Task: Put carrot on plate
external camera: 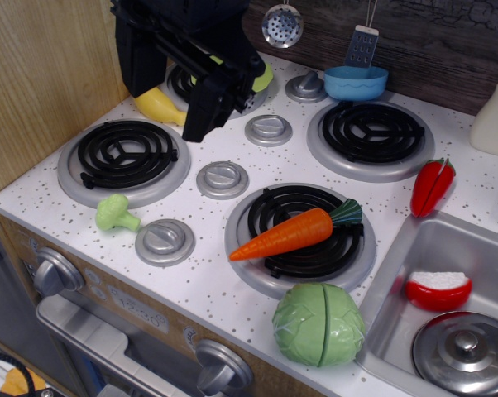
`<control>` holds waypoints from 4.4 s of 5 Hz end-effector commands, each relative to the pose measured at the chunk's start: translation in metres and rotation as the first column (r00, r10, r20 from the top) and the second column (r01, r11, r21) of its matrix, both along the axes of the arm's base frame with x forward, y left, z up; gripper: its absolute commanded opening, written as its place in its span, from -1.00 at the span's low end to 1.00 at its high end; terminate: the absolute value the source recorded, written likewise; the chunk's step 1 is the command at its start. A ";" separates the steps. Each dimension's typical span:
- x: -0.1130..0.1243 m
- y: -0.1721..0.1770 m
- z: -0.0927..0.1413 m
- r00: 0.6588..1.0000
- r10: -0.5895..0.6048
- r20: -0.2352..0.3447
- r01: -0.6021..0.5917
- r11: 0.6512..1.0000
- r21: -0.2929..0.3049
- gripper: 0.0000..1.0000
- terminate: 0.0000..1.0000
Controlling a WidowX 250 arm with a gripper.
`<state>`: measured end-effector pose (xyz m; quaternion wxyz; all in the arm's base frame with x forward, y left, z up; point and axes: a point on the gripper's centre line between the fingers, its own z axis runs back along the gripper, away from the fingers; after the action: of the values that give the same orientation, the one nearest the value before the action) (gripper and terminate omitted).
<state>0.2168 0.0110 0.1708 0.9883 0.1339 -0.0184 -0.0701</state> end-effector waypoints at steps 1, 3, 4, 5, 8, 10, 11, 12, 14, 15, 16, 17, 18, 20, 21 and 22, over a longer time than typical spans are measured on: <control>0.000 0.000 0.000 1.000 0.000 0.000 0.000 1.000 0.000 1.00 -1.00; 0.048 -0.053 -0.030 0.974 -0.223 0.037 0.225 0.969 -0.103 1.00 -1.00; 0.058 -0.070 -0.061 0.972 -0.227 0.055 0.232 0.968 -0.099 1.00 -1.00; 0.064 -0.066 -0.089 0.968 -0.229 0.103 0.243 0.958 -0.150 1.00 -1.00; 0.062 -0.055 -0.130 0.976 -0.160 0.148 0.185 0.967 -0.176 1.00 -1.00; 0.065 -0.048 -0.140 0.985 -0.081 0.153 0.116 0.966 -0.232 -1.00 -1.00; 0.069 -0.045 -0.142 0.985 -0.059 0.160 0.097 0.965 -0.242 -1.00 -1.00; 0.075 -0.018 -0.135 0.989 -0.003 0.150 0.032 0.981 -0.192 -1.00 -1.00; 0.118 0.055 -0.095 0.983 -0.094 0.157 0.094 0.996 0.008 -1.00 -1.00; 0.141 0.082 -0.086 0.965 -0.213 0.156 0.201 0.976 0.088 -1.00 -1.00; 0.162 0.111 -0.083 0.903 -0.400 0.154 0.383 0.914 0.132 -1.00 -1.00; 0.180 0.127 -0.091 0.800 -0.575 0.171 0.541 0.815 0.209 -1.00 -1.00; 0.202 0.140 -0.091 0.664 -0.728 0.172 0.681 0.683 0.262 -1.00 -1.00; 0.216 0.149 -0.093 0.433 -0.879 0.201 0.789 0.477 0.386 1.00 -1.00; 0.217 0.151 -0.093 0.355 -0.908 0.221 0.820 0.416 0.393 1.00 -1.00; 0.217 0.151 -0.093 0.355 -0.908 0.221 0.820 0.416 0.393 1.00 -1.00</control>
<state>0.4277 0.1566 0.0595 0.7655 0.1977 -0.2725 -0.5483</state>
